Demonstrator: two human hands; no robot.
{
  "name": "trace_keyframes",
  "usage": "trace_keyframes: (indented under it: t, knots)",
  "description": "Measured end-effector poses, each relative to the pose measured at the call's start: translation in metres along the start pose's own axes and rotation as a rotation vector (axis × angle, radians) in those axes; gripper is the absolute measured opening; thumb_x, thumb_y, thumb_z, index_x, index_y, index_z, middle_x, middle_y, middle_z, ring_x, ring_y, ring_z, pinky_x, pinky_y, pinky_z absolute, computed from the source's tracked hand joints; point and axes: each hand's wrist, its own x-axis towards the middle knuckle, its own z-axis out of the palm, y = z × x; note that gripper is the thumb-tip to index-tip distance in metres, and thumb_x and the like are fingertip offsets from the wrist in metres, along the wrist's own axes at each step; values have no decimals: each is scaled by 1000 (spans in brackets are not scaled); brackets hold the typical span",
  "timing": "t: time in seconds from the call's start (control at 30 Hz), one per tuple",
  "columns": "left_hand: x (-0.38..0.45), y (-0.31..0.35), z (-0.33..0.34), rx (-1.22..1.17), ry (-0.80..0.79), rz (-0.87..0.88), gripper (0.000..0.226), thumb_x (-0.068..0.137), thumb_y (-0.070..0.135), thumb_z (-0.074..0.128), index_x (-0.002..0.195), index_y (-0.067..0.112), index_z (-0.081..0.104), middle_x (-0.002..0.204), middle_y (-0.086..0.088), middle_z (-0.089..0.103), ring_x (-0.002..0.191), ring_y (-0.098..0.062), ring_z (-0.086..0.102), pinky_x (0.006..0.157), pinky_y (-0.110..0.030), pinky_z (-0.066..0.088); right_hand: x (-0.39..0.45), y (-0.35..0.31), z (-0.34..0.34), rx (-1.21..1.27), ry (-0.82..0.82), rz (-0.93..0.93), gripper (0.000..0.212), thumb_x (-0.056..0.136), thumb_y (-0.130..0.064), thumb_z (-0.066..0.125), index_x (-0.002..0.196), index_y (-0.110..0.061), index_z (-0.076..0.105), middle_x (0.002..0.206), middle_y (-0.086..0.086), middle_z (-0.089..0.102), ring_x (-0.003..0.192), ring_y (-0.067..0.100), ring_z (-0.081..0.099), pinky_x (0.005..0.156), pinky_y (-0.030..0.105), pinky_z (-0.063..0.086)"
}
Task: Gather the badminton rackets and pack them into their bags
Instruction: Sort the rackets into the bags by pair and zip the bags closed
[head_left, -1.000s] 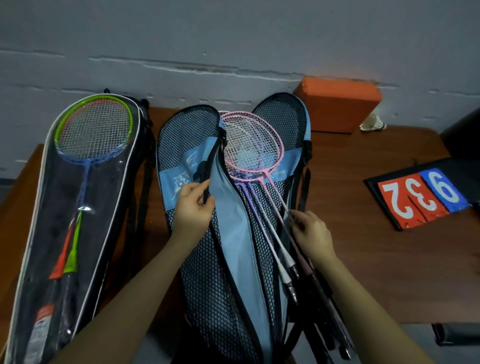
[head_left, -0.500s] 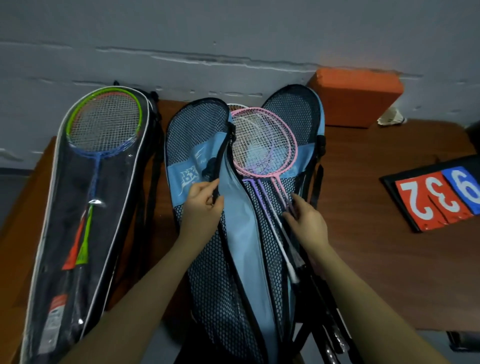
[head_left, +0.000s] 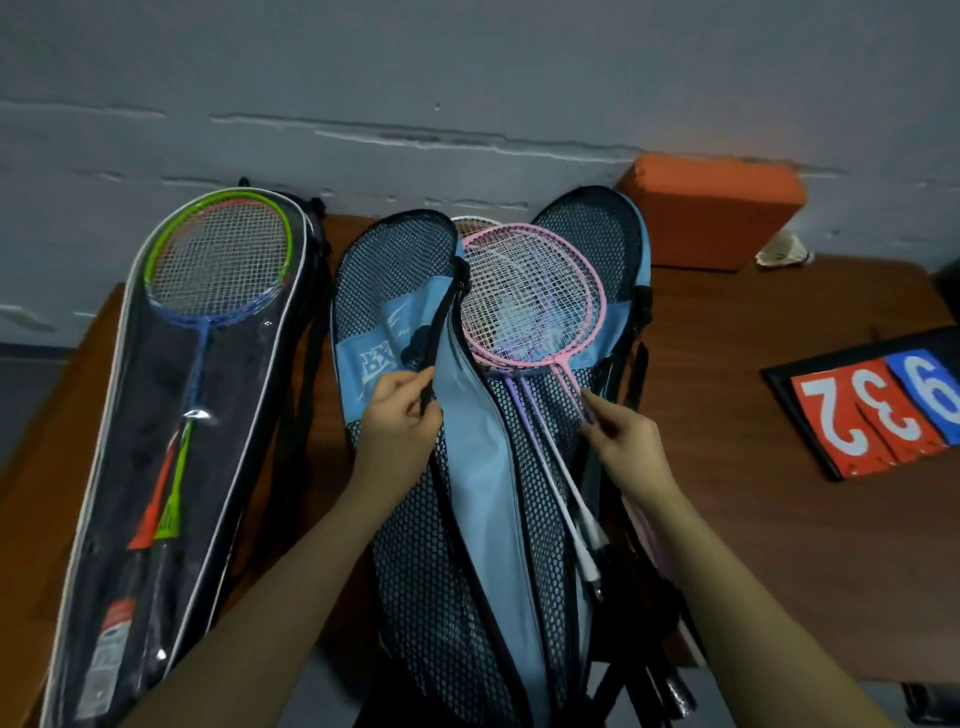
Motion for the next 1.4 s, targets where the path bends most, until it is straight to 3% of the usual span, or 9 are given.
trace_keyframes:
  t: [0.17, 0.43, 0.63, 0.77, 1.0, 1.1, 1.17, 1.27, 1.4]
  knots:
    - [4, 4, 7, -72, -64, -21, 39, 87, 0, 57, 126, 4, 53, 107, -1, 45, 64, -7, 46, 67, 1, 38, -9, -1, -11, -151, 148, -62, 48, 85, -2, 59, 129, -17, 54, 101, 10, 67, 93, 27, 62, 78, 42, 51]
    - [22, 16, 24, -145, -96, -71, 39, 88, 7, 56, 127, 11, 54, 117, -1, 47, 69, -3, 50, 64, 2, 39, -35, -9, -35, 61, 338, -81, 46, 84, 3, 60, 126, -13, 57, 74, -5, 55, 64, 1, 50, 63, 13, 40]
    - [29, 32, 41, -207, -80, -92, 40, 88, 8, 56, 128, 11, 53, 121, -4, 48, 67, 4, 49, 60, 2, 39, -59, -1, -52, 36, 300, -85, 45, 80, 7, 61, 121, -11, 61, 72, -12, 53, 65, -2, 51, 63, 19, 39]
    - [43, 42, 47, -236, -62, -129, 42, 88, 12, 58, 129, 11, 51, 129, -7, 52, 84, -3, 54, 82, -17, 41, -83, 11, -53, -31, 242, -87, 47, 79, 7, 62, 119, -17, 63, 69, -9, 50, 62, 1, 48, 61, 19, 36]
    - [41, 37, 50, -129, -71, -30, 45, 85, 7, 59, 129, 11, 51, 98, -3, 49, 92, -15, 46, 74, -14, 34, -105, 20, -42, -63, 78, -43, 38, 82, -8, 67, 116, -25, 66, 76, 3, 58, 63, 6, 50, 59, 21, 36]
    - [30, 36, 49, -129, -157, -27, 52, 84, 5, 61, 133, 13, 47, 117, 1, 46, 110, -13, 45, 98, -22, 34, -102, 14, -33, -73, -18, -12, 41, 82, -7, 66, 119, -26, 64, 85, 1, 64, 70, 1, 54, 61, 13, 37]
    - [24, 35, 50, -141, -199, -9, 55, 83, 6, 62, 136, 14, 45, 132, -3, 43, 116, -14, 45, 103, -20, 35, -100, 5, -28, -23, -72, 19, 43, 81, -8, 69, 120, -24, 63, 101, -4, 67, 79, -8, 56, 67, 7, 38]
    - [16, 35, 50, -186, -223, -8, 57, 83, 5, 62, 136, 14, 43, 136, -2, 42, 112, -10, 46, 79, 5, 35, -98, -8, -17, 155, -147, 99, 44, 79, -7, 71, 120, -23, 63, 103, -10, 67, 81, -7, 59, 70, 8, 43]
    - [7, 37, 42, -252, -232, -29, 56, 85, 2, 59, 137, 13, 41, 138, 2, 38, 111, -8, 46, 66, 5, 38, -96, -17, -1, 238, -133, 113, 41, 79, -5, 71, 117, -19, 65, 90, 1, 70, 70, 1, 56, 65, 16, 43]
